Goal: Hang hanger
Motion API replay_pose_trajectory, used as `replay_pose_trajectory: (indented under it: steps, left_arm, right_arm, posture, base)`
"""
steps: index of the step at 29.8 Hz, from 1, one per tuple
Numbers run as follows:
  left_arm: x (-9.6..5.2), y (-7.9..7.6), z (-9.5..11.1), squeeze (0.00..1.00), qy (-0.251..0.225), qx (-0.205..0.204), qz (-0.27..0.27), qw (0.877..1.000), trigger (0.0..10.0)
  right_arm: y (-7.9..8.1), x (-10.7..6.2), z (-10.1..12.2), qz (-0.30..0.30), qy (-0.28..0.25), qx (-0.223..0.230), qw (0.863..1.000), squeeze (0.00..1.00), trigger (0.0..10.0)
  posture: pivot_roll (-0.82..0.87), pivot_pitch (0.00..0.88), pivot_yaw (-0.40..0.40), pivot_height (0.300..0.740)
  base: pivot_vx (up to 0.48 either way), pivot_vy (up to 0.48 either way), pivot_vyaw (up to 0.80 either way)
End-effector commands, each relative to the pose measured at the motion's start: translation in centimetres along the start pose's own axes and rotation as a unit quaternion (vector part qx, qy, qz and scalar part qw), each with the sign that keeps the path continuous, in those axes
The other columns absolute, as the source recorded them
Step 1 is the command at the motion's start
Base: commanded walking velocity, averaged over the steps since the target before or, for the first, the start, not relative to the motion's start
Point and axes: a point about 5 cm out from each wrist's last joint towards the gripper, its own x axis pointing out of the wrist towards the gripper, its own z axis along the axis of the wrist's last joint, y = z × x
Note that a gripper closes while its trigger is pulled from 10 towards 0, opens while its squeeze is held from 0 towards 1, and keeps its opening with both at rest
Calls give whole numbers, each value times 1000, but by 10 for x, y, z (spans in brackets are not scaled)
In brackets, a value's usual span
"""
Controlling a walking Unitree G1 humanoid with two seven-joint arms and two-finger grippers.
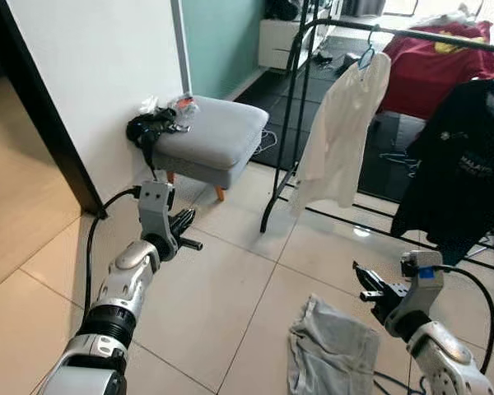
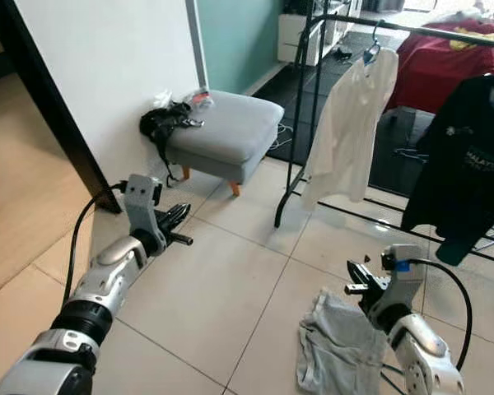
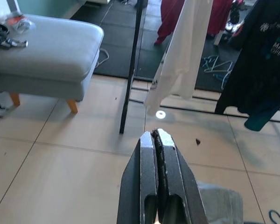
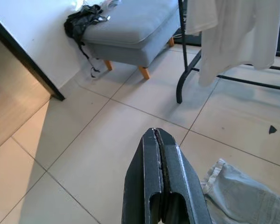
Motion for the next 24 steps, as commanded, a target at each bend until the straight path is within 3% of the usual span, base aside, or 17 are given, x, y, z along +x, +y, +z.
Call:
replay_pose_trajectory:
  steps: [1,3,10,24]
  left_arm:
    - [4,-3,11,0,-18,-3,-7,1000,10000]
    - [8,-3,27,0,-44,-3,-10,999,10000]
    - [14,-8,50,0,-79,1,-22,997,10000]
    - [14,-18,52,0,-83,-3,-42,996,10000]
  right_arm:
    - [-1,-1,-3,-4,1,0,1000,0,10000]
    - [-1,-1,-2,-5,-2,1,1000,0,10000]
    - [0,-1,0,-7,-8,3,1000,0,10000]
    - [-1,-1,1,-15,-12,9,1000,0,10000]
  posture:
    - [-94,101,0,740]
    - [-94,101,0,740]
    - [-95,103,1,740]
    - [-95,105,3,740]
  base:
    - [330,0,0]
    - [336,0,0]
    - [337,0,0]
    - [351,0,0]
